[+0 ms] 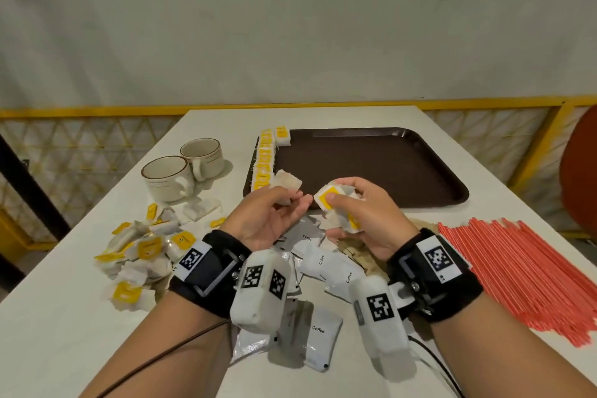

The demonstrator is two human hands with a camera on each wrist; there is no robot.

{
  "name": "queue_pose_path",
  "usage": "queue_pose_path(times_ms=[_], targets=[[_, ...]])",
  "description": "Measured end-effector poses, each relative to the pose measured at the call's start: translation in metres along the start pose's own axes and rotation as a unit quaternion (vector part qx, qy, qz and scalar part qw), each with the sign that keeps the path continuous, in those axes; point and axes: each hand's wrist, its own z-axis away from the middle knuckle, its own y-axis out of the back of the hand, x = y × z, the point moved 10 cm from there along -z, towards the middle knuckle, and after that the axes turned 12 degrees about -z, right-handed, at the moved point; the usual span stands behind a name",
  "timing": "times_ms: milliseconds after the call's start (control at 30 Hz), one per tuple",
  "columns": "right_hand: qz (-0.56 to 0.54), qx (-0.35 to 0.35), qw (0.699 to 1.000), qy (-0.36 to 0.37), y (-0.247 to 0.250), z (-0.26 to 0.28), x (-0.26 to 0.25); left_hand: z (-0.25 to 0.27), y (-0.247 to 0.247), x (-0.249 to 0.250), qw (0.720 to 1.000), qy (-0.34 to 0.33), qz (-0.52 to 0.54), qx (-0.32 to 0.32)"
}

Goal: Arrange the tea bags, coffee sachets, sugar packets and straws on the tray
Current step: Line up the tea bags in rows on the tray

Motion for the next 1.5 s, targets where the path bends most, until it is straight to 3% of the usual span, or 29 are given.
queue_pose_path(times_ms=[200,467,833,1033,1167,1367,1500], targets=[[0.084,-0.017,0.994,0.07,-0.004,-0.002,-0.009,0.001,0.002,0.011,0.987,-0.073,-0.142,0.004],[0.108,-0.042,0.984,0.134,-0.007,-0.001,-0.018,0.005,-0.002,0.016,0.956,-0.119,-0.266,-0.014],[0.064,-0.056,0.985,0.153,-0.004,-0.002,-0.03,0.004,0.019,0.035,0.96,-0.183,-0.197,0.08],[0.067,-0.103,0.981,0.149,-0.009,0.0,-0.031,0.002,0.011,0.034,0.964,-0.17,-0.202,0.037],[0.012,-0.151,0.98,0.131,-0.017,0.005,-0.034,0.001,0.007,0.032,0.966,-0.174,-0.192,0.009],[-0.048,-0.194,0.971,0.132,-0.032,0.015,-0.035,0.008,-0.022,0.019,0.979,-0.115,-0.107,-0.128],[-0.003,-0.193,0.967,0.163,-0.038,0.018,-0.036,0.013,-0.032,0.016,0.973,-0.121,-0.113,-0.162]])
